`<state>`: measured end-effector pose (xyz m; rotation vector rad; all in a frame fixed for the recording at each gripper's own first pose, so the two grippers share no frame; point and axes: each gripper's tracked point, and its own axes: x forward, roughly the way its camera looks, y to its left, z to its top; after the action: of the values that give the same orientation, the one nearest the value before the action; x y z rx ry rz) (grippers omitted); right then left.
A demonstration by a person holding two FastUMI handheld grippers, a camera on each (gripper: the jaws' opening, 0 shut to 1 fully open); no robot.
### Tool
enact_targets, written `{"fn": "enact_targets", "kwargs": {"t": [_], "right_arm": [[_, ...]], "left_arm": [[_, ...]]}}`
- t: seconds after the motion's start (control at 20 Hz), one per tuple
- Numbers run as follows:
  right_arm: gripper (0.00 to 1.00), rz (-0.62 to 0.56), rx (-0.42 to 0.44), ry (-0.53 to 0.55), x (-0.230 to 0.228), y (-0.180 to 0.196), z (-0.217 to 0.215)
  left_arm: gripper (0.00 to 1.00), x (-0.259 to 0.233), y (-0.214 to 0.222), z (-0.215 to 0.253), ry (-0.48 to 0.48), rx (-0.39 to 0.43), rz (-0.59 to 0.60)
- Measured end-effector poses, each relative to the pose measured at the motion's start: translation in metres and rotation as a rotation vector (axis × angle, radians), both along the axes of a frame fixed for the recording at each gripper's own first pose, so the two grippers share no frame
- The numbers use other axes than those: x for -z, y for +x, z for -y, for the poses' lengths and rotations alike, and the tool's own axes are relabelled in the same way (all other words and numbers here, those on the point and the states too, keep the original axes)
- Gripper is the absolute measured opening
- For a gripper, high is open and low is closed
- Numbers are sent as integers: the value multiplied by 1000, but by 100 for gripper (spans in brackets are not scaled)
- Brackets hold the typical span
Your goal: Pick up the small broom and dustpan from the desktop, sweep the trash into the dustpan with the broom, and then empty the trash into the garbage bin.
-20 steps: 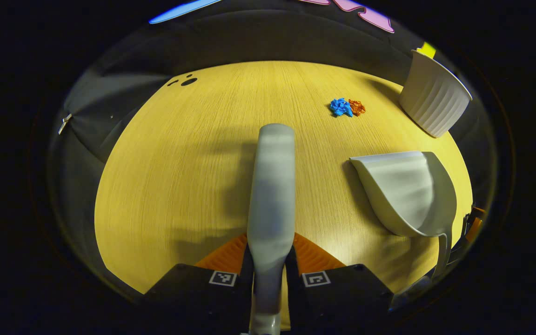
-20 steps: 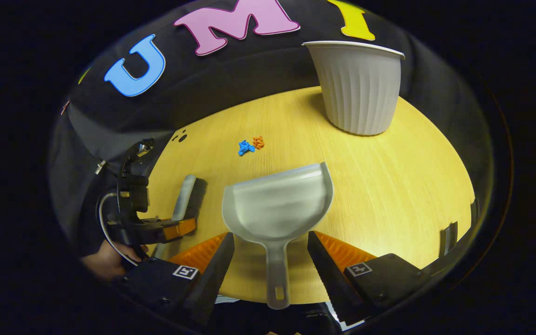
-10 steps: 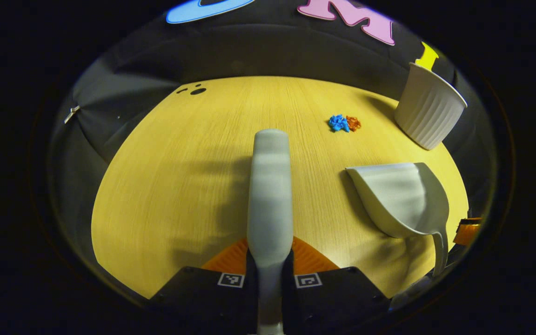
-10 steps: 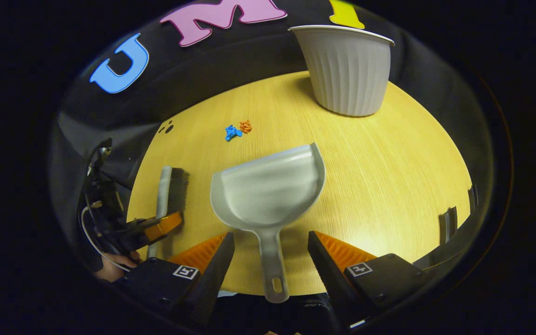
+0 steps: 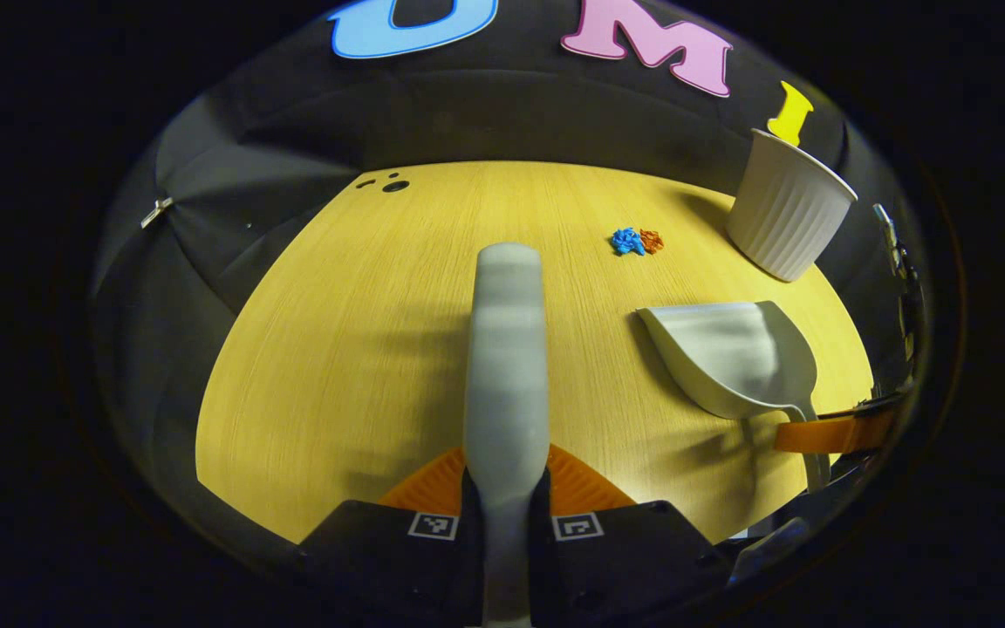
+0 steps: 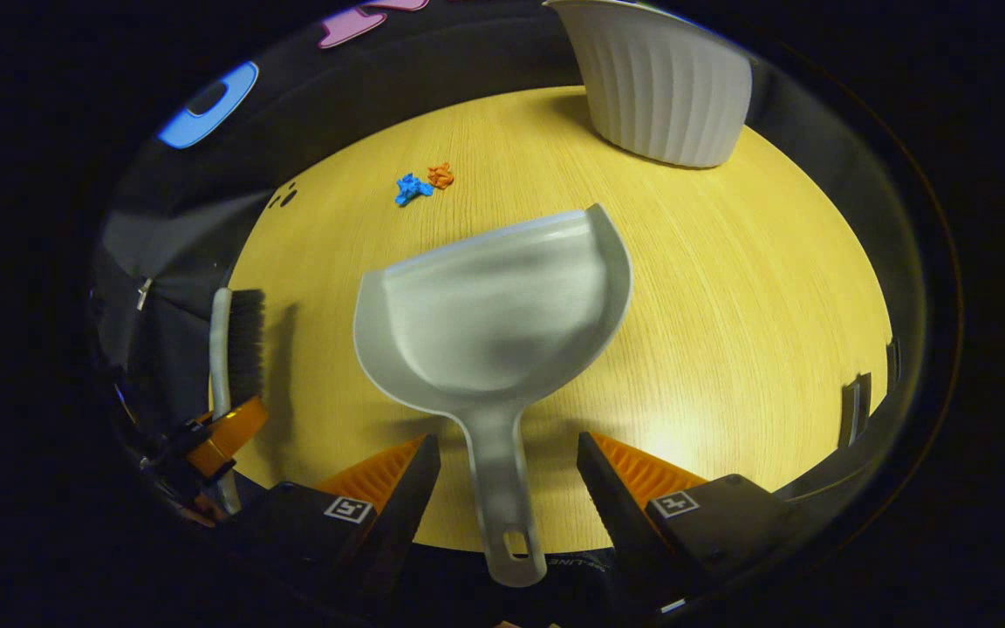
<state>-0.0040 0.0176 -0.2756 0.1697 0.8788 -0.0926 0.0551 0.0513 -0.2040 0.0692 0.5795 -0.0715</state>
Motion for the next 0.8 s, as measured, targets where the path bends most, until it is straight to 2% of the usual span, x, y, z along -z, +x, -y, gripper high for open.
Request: {"fn": "enact_targets", "kwargs": {"t": [0.15, 0.4, 0.45, 0.5, 0.55, 0.6, 0.75, 0.8], "right_arm": [[99, -6, -6, -48, 6, 11, 2], [98, -33, 19, -52, 18, 21, 6], [98, -7, 24, -48, 20, 26, 7], [91, -11, 24, -63, 20, 24, 9], [90, -9, 18, -84, 21, 23, 11], [82, -11, 4, -105, 20, 23, 14], [60, -15, -37, -130, 22, 22, 18], [43, -15, -57, -122, 22, 22, 17]], "left_arm": [[25, -4, -4, -9, 3, -27, -2], [25, -4, -10, -23, 32, -57, 1], [25, -1, -10, -25, 42, -64, 0], [25, 4, -12, -25, 46, -70, -8], [25, 9, -14, -24, 40, -74, -18], [23, 14, -17, -21, 27, -79, -29], [25, 22, -19, -8, 3, -75, -45], [25, 23, -18, -6, 10, -68, -49]]}}
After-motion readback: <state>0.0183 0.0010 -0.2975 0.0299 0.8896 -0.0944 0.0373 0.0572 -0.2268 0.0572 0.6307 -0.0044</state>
